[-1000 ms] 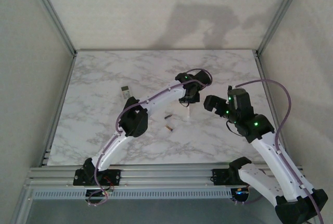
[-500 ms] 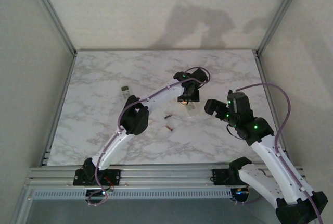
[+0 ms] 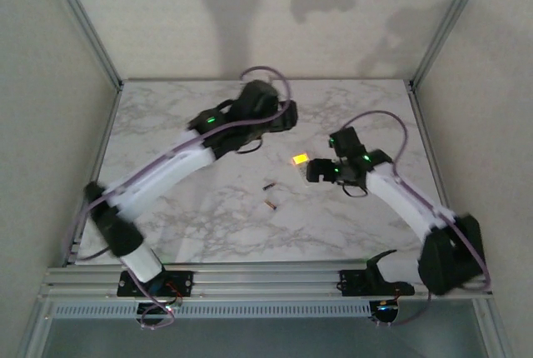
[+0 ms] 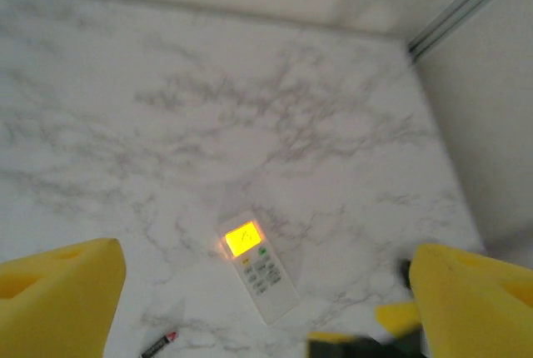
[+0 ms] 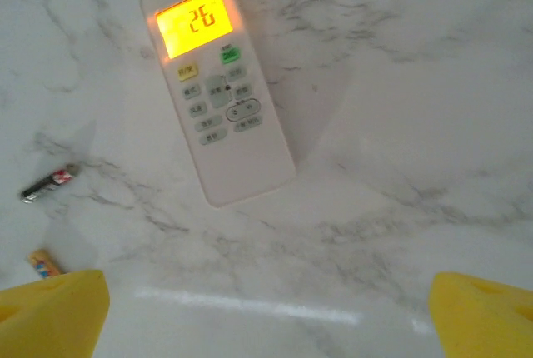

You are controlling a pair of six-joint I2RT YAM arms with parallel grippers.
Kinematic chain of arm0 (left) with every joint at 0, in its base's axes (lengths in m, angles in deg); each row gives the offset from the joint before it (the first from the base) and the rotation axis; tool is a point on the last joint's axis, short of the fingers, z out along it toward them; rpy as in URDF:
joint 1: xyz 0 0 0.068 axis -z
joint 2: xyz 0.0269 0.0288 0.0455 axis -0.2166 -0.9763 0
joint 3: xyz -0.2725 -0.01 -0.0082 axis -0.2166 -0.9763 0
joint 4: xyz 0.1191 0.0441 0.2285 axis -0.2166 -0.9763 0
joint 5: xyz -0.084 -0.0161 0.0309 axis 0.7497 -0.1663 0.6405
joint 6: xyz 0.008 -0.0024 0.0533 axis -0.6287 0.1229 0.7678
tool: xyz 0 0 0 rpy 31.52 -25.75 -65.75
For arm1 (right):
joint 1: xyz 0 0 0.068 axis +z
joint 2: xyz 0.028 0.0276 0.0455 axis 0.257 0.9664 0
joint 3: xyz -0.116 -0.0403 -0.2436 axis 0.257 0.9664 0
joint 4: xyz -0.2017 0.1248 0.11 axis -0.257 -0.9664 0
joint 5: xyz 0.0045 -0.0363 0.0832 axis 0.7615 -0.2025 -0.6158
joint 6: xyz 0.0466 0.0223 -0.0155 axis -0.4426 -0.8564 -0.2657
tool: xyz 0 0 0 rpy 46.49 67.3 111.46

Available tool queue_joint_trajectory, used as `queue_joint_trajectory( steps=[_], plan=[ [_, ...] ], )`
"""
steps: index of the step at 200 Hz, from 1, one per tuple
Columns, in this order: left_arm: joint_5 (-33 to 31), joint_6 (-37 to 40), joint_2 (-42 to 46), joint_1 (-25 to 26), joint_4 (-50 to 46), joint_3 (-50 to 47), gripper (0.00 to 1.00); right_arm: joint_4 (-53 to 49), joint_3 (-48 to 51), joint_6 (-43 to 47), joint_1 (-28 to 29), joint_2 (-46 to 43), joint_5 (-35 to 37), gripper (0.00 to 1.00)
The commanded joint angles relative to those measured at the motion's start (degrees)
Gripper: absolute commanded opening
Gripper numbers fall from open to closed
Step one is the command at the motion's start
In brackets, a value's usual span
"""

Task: Load the batteries into the remote control

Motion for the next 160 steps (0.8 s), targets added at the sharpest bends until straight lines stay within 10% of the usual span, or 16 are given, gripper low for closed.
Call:
queue_joint_trajectory(
  steps=[1, 78, 160],
  plan=[
    [-2.36, 3.61, 9.74, -0.87, 9.17, -14.97, 0.92, -2.05, -8.44, 7.88, 2.73, 10.51, 5.24, 0.99],
    [-3.49, -6.87, 38.39, -5.36, 8.09, -48.03, 1.00, -6.91, -25.58, 10.83, 3.93, 36.57, 7.81, 0.99],
    [9.93, -4.36, 25.85, -22.81, 7.83, -45.12, 0.99, -3.96, -17.03, -0.75, -3.21, 29.69, 7.75, 0.91]
  ],
)
